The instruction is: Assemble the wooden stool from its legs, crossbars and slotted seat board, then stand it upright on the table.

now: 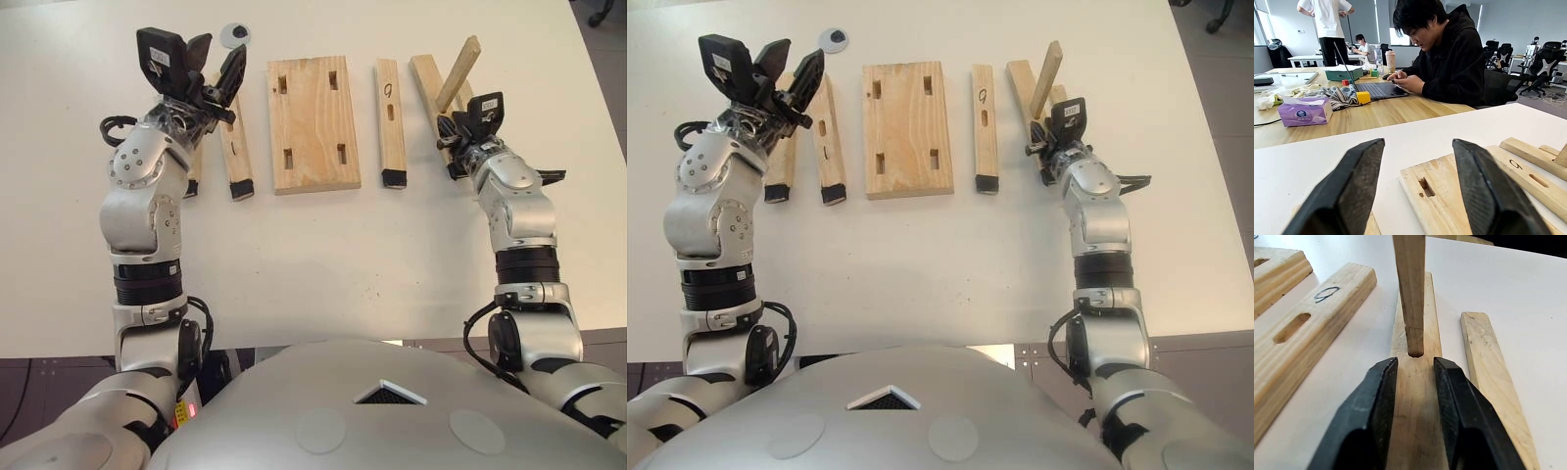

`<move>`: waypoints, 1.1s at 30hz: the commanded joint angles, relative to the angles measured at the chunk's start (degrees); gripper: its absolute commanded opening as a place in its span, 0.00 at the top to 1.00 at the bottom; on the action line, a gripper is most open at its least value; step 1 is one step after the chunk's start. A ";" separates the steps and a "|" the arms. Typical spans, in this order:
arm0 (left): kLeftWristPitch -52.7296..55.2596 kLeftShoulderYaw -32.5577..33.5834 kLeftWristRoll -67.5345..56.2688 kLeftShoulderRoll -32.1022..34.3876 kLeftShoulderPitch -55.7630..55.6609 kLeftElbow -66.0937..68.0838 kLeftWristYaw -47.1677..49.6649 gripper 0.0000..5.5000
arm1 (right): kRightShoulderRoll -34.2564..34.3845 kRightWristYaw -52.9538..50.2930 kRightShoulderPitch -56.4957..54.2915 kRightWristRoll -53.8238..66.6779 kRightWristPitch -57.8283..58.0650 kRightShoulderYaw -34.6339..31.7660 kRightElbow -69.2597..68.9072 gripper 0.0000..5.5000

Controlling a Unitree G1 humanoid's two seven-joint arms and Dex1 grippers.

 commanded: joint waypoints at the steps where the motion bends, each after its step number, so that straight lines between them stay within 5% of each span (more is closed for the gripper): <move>1: -0.10 0.13 0.64 -0.14 0.39 -0.48 0.45 0.54 | -1.83 1.13 1.60 -1.60 4.76 0.11 2.47 0.64; 7: -0.27 0.04 0.89 -1.10 1.77 -1.57 1.59 0.54 | -5.57 6.75 -2.04 -0.35 12.39 0.62 -1.99 0.46; 19: -0.42 -0.49 2.05 -2.16 2.61 -2.71 2.11 0.54 | -5.96 10.55 -2.21 1.73 18.52 -1.41 -6.18 0.46; 26: -0.69 -0.24 2.17 -2.31 1.92 -2.01 1.96 0.54 | -6.47 11.45 -1.29 0.11 19.94 0.26 -3.97 0.63; 33: -0.84 3.16 -1.80 -4.25 -1.77 -3.17 3.02 0.54 | -3.73 10.88 -2.36 2.63 20.12 -1.64 -4.62 0.63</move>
